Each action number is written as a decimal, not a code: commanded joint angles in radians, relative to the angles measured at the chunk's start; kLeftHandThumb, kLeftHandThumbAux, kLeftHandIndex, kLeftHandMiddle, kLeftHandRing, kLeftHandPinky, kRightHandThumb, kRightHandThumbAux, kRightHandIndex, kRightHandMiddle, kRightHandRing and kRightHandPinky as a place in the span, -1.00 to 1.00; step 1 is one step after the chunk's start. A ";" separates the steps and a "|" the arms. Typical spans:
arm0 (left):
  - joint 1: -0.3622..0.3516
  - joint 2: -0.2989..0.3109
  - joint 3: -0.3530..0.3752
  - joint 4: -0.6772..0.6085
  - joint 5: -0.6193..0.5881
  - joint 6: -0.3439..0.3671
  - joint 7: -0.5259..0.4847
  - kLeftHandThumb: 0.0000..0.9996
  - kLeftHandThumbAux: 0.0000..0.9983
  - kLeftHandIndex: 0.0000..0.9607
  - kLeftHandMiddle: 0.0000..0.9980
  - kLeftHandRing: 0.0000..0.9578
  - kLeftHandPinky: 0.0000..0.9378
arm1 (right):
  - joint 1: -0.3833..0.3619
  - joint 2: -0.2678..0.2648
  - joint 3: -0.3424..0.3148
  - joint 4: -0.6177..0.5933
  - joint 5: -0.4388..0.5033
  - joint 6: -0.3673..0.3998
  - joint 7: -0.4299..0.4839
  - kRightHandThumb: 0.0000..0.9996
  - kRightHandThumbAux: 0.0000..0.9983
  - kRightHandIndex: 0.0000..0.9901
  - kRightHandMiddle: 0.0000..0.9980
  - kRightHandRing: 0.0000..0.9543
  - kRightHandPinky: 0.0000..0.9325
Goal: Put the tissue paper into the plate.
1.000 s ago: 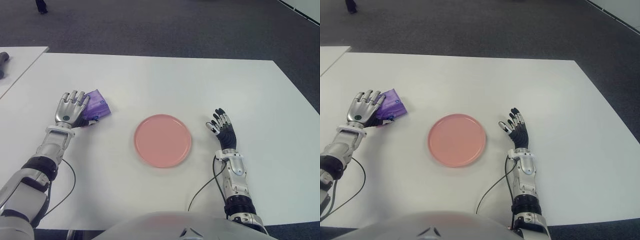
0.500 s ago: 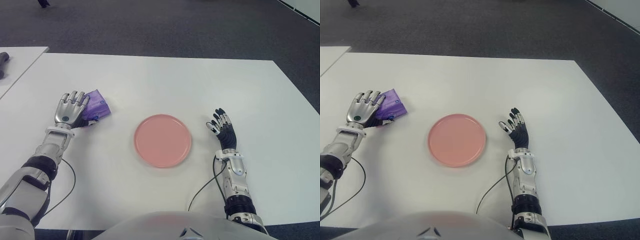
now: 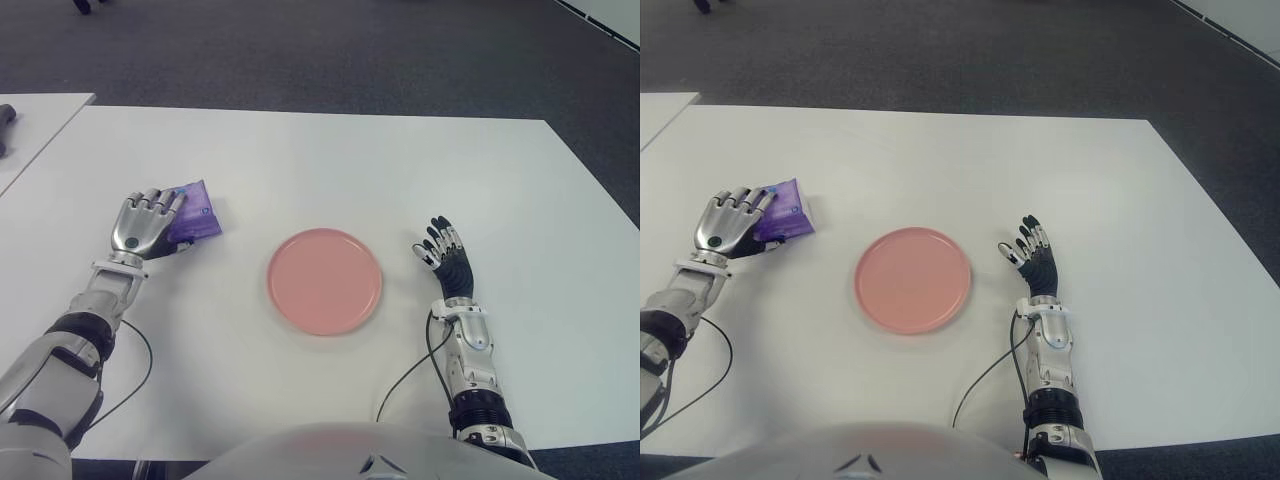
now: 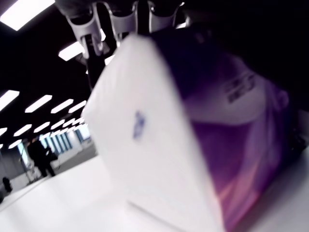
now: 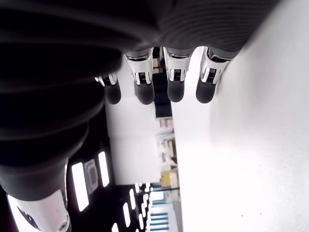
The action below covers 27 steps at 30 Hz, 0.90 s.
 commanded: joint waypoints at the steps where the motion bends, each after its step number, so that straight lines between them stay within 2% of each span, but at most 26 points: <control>1: -0.010 -0.011 -0.034 0.061 0.006 -0.059 0.065 0.66 0.33 -0.19 0.06 0.56 0.69 | 0.021 0.001 -0.002 0.028 0.011 0.038 0.000 -0.74 0.48 -1.00 -0.98 -0.98 -0.89; 8: -0.033 -0.021 -0.053 0.114 -0.009 -0.101 0.094 0.70 0.34 -0.17 0.09 0.70 0.73 | 0.019 0.003 -0.001 0.030 0.009 0.037 -0.002 -0.74 0.48 -1.00 -0.98 -0.98 -0.89; 27: -0.061 -0.038 -0.077 0.150 -0.042 -0.099 0.079 0.71 0.34 -0.17 0.10 0.75 0.73 | 0.005 0.003 0.000 0.044 0.006 0.037 -0.007 -0.74 0.48 -1.00 -0.98 -0.98 -0.89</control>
